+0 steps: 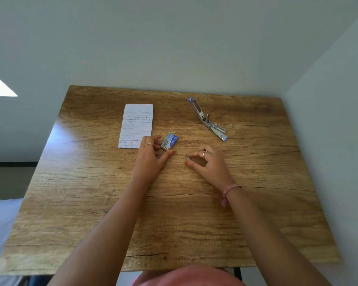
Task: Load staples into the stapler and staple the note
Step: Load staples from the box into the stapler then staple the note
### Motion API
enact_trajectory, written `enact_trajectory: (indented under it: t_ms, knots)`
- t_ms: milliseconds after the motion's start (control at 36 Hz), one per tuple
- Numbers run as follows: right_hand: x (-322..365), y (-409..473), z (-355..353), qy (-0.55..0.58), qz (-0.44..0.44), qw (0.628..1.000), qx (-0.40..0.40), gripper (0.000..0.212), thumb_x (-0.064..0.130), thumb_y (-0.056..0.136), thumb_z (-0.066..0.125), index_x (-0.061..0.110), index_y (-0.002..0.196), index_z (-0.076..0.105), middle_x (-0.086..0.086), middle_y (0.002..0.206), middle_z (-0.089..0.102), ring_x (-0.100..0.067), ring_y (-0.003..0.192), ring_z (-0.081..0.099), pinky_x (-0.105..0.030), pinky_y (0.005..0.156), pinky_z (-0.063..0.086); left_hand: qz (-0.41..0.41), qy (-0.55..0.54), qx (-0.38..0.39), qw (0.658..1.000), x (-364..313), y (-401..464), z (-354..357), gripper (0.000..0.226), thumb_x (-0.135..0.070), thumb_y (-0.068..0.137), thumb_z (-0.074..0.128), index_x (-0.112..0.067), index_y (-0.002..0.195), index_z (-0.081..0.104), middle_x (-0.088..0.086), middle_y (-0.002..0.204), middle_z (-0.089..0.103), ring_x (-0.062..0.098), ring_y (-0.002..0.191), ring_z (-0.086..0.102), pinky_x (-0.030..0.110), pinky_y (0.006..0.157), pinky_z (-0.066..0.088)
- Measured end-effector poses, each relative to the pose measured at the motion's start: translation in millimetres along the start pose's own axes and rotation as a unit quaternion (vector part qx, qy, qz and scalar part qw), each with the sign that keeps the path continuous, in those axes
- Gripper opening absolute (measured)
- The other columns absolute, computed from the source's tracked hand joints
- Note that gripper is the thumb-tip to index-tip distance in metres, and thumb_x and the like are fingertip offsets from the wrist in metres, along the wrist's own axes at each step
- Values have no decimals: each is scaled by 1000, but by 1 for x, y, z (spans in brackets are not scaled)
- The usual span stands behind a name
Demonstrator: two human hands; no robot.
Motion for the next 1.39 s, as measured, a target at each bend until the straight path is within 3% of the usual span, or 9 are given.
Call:
enact_trajectory:
  t_ms: [111,194,444,528,778,944,1056,1167,1389]
  knots:
    - [2,-2,2,-14,-27,999,-37,22,29,85,74,18,104,75,1,102,64,-12,98,58,-30,91,46,10,-3,-31,999,-5,-4,-3,59,-36,75,80,-18,124,51,-11,112,42,-14,92,47,2,78,40]
    - [0,-2,2,-16,-49,997,-51,21,27,85,73,17,103,75,3,101,64,-9,98,57,-25,91,44,28,7,-45,999,-10,-8,-5,54,-33,78,78,-19,122,52,-10,112,41,-7,91,46,14,84,43]
    - [-4,-5,2,96,-5,986,-136,19,23,90,68,18,108,72,20,85,65,3,84,63,-7,71,47,58,13,-12,998,-56,18,20,48,-21,87,70,-11,130,50,-4,114,45,-1,90,48,13,84,44]
    - [-7,-5,2,109,-5,983,-150,20,21,91,68,16,110,72,8,87,71,-2,81,66,-13,70,51,-4,-28,1,1000,-70,41,31,59,-19,87,69,-12,139,42,-3,121,49,1,98,50,7,80,42]
    - [-13,-2,3,147,3,974,-174,18,15,93,63,16,109,71,5,84,71,-5,77,67,-17,67,54,-168,-202,97,960,-84,99,56,73,6,87,59,-4,148,21,10,143,48,18,127,49,26,100,44]
    - [-16,-1,2,179,6,968,-177,19,13,93,64,17,111,68,7,87,73,-4,81,69,-22,72,57,-141,-192,206,949,-82,118,64,81,17,82,58,-7,148,19,8,134,54,19,127,49,15,77,50]
    - [-15,-1,1,207,10,961,-183,17,16,94,62,24,110,65,6,89,74,-4,84,71,-21,74,57,-124,-178,257,942,-80,127,62,81,17,83,57,-6,148,15,6,123,60,8,101,60,11,68,50]
    - [-14,-1,0,240,22,954,-179,17,13,96,59,22,109,65,10,89,73,-3,86,71,-19,75,57,-89,-129,299,941,-76,133,61,74,4,87,62,-8,147,20,5,129,62,7,115,53,20,96,38]
    - [-10,0,-5,306,36,933,-186,22,8,99,52,25,108,62,-2,96,72,-10,89,71,-18,75,55,-72,-116,323,936,-78,135,63,48,-9,97,53,-2,141,37,-13,137,44,-20,106,47,1,95,32]
Point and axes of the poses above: each hand's wrist, its own y-axis towards the middle knuckle, its own z-axis out of the palm, x = y × z, the point moved 1 cm from there along y, towards the middle knuckle
